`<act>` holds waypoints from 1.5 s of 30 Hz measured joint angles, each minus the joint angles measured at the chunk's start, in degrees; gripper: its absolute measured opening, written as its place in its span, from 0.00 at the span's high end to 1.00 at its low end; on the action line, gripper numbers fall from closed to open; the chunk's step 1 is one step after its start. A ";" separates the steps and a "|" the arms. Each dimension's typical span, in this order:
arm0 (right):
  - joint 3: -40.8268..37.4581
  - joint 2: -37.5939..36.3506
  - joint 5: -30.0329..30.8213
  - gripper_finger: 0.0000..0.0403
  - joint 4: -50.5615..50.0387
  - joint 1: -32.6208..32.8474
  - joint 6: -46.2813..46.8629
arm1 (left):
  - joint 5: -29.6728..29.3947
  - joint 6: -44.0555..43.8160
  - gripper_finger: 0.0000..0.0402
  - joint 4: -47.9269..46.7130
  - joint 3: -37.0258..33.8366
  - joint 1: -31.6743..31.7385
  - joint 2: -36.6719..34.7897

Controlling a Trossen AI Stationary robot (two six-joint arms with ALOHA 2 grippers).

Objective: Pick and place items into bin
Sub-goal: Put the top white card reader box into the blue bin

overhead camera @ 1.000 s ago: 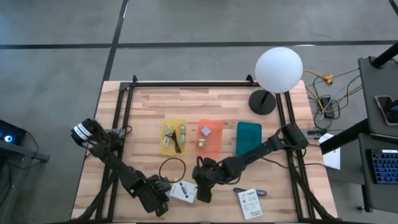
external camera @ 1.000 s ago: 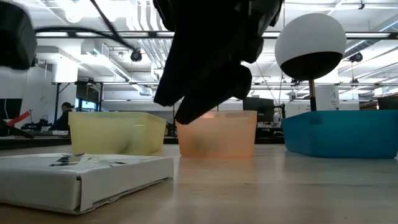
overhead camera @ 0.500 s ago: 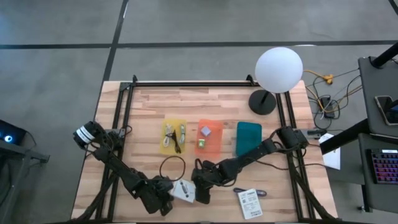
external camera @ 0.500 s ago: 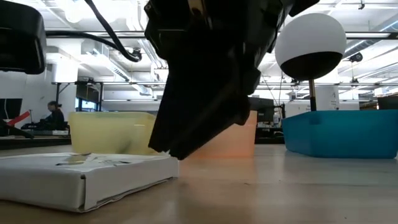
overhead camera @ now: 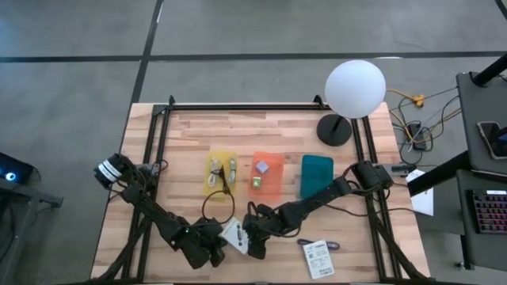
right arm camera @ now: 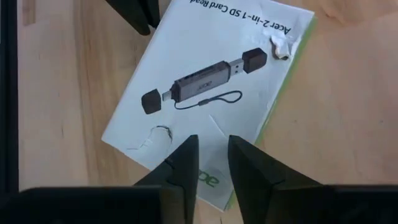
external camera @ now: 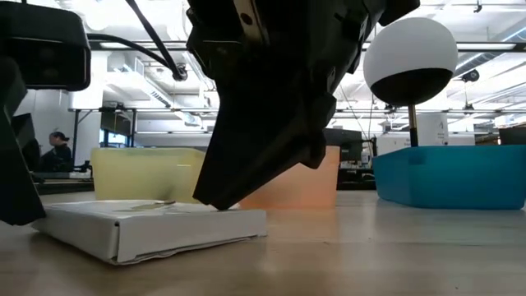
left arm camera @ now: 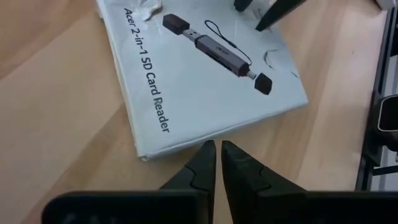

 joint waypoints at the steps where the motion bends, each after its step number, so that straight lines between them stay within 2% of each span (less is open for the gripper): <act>1: 0.01 0.28 -0.09 0.83 0.07 -0.02 0.04 | -0.23 0.00 0.97 0.05 0.00 -0.07 0.00; 9: 0.11 1.43 -0.11 0.84 0.19 0.00 -0.01 | -3.51 3.44 0.97 5.29 0.03 0.02 -0.02; 14: 0.14 1.35 0.03 0.84 0.07 -0.02 0.89 | -2.50 3.50 0.97 4.96 0.70 -0.66 -0.17; 21: 0.76 -1.45 8.86 0.86 -4.30 0.55 -1.43 | 0.45 -1.46 0.97 0.92 0.02 -1.94 -0.20; 25: 0.80 -1.49 8.73 0.85 -6.91 -0.18 -1.50 | 1.00 -2.24 0.97 0.19 -0.02 -2.12 -0.13; 33: 0.70 -0.37 7.99 0.79 -5.84 -0.79 -3.68 | 0.38 -3.04 0.97 0.51 -0.08 -1.50 -0.04; 36: 0.81 0.11 6.17 0.80 -5.28 -1.15 -3.65 | -0.34 -3.01 0.97 0.52 -0.18 -0.65 -0.04; 45: 0.96 0.39 5.66 0.84 -3.71 -1.09 -3.67 | -1.00 -2.98 0.97 0.37 -2.05 1.79 -0.01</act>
